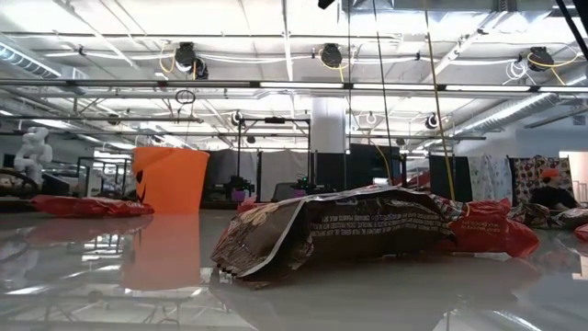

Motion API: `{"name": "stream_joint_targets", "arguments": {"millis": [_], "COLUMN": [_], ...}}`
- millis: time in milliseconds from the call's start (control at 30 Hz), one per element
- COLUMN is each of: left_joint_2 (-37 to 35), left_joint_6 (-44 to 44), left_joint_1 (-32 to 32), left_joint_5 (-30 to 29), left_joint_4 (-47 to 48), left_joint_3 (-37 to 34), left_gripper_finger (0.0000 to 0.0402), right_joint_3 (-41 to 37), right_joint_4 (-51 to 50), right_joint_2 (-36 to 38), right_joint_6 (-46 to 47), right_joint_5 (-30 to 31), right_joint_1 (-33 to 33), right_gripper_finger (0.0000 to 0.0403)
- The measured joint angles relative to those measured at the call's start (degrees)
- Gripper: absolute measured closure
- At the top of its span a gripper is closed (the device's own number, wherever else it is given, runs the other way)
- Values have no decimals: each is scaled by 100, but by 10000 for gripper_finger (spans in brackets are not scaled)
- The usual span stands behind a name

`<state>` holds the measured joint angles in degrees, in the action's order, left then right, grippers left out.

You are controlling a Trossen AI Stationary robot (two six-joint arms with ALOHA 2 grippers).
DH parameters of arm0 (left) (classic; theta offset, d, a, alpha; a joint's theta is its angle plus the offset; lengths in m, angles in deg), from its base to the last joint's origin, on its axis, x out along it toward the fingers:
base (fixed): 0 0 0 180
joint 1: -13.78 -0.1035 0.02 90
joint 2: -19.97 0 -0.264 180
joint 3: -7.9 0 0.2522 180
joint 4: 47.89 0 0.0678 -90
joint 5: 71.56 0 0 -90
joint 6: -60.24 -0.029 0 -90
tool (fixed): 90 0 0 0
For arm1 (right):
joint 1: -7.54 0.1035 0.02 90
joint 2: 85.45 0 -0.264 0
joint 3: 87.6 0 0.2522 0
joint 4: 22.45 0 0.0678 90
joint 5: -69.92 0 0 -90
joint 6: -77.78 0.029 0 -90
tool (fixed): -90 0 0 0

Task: Sort candy by brand, put in halloween buckets
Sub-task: Put the red chocolate bar into the pink bucket

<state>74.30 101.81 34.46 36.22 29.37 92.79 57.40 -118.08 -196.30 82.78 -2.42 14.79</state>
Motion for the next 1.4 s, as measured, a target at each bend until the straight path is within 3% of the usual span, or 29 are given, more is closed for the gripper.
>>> {"name": "stream_joint_targets", "arguments": {"millis": [267, 500, 667, 933, 1033, 1200, 1400], "left_joint_2": [122, 314, 444, 513, 509, 511, 781], "left_joint_6": [639, 911, 891, 473, 5, -931, -2156], "left_joint_1": [835, 1090, 1085, 1061, 896, 286, -939], "left_joint_5": [-145, 90, -295, -307, -703, -2410, -2417], "left_joint_4": [44, 40, 48, 50, 43, 36, 53], "left_joint_3": [-292, -959, -1254, -1281, -1180, -1166, -1504], "left_gripper_finger": [401, 400, 369, 315, 310, 309, 294], "right_joint_3": [0, 0, 0, 0, 0, 1, 0], "right_joint_4": [31, 50, 134, 313, 311, 326, 251], "right_joint_2": [0, 0, 0, 0, 0, 0, 0], "right_joint_6": [-140, -167, -208, -215, -135, -48, 343], "right_joint_5": [-1, 1, -1, 1, -4, -281, -301], "right_joint_1": [-9, -18, -81, -94, -92, -94, -94], "right_gripper_finger": [294, 294, 294, 294, 294, 294, 294]}}
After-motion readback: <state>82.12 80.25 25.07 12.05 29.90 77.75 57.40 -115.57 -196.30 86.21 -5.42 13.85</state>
